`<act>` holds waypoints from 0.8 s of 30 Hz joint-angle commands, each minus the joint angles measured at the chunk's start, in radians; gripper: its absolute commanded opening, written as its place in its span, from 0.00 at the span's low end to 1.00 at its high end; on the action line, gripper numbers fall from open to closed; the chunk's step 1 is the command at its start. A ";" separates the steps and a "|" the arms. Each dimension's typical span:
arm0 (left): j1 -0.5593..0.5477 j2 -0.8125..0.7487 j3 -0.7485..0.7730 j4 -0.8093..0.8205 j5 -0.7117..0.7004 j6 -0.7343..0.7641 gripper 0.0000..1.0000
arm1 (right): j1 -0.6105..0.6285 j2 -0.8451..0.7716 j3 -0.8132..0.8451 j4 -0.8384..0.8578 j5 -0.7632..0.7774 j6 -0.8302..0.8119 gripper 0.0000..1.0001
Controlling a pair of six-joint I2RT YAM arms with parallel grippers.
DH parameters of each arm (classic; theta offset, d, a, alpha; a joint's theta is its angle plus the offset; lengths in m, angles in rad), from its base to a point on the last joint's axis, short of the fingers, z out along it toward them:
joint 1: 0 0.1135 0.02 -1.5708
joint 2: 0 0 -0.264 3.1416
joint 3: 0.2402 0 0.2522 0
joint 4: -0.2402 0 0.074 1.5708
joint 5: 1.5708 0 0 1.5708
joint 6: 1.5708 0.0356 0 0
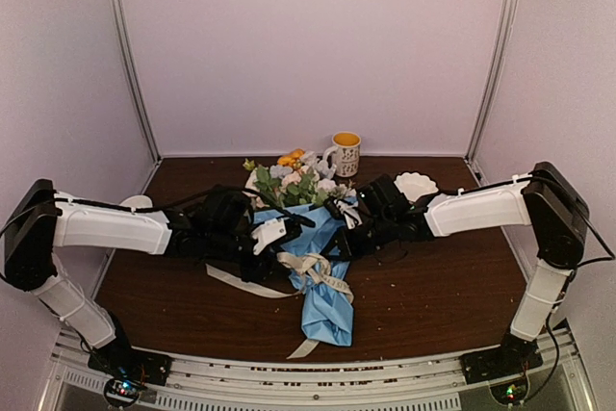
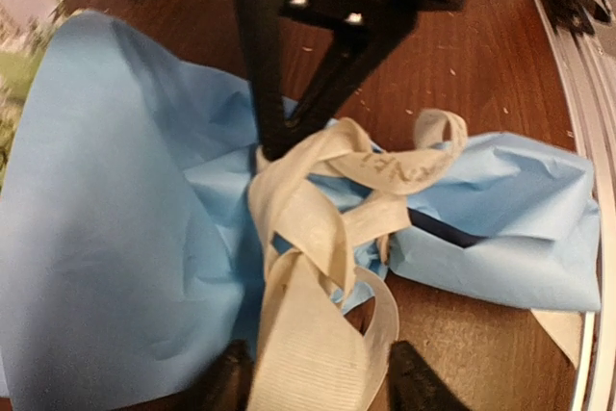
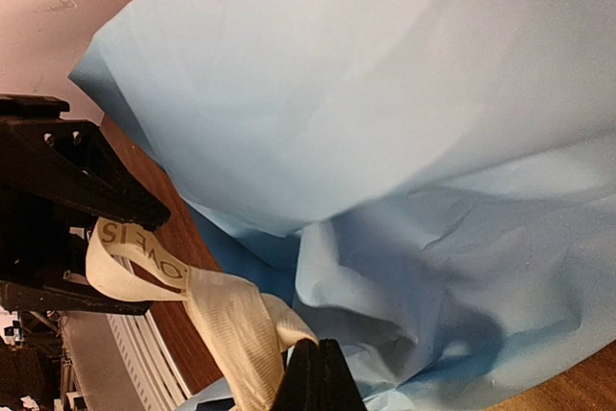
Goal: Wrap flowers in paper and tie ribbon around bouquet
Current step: Cross the half-tied ribbon over the folded bouquet, then tie the half-tied ribbon around the folded bouquet.
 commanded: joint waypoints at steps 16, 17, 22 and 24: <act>0.017 -0.013 -0.085 0.133 -0.009 -0.117 0.00 | -0.009 -0.109 -0.047 -0.022 0.171 0.046 0.00; 0.017 -0.012 -0.087 0.122 -0.009 -0.125 0.00 | -0.015 -0.115 -0.059 -0.017 0.181 0.056 0.00; 0.017 -0.042 -0.125 0.094 -0.029 -0.184 0.00 | -0.049 -0.162 -0.160 -0.006 0.231 0.112 0.00; 0.017 -0.058 -0.147 0.090 -0.027 -0.217 0.00 | -0.071 -0.194 -0.218 0.004 0.241 0.135 0.00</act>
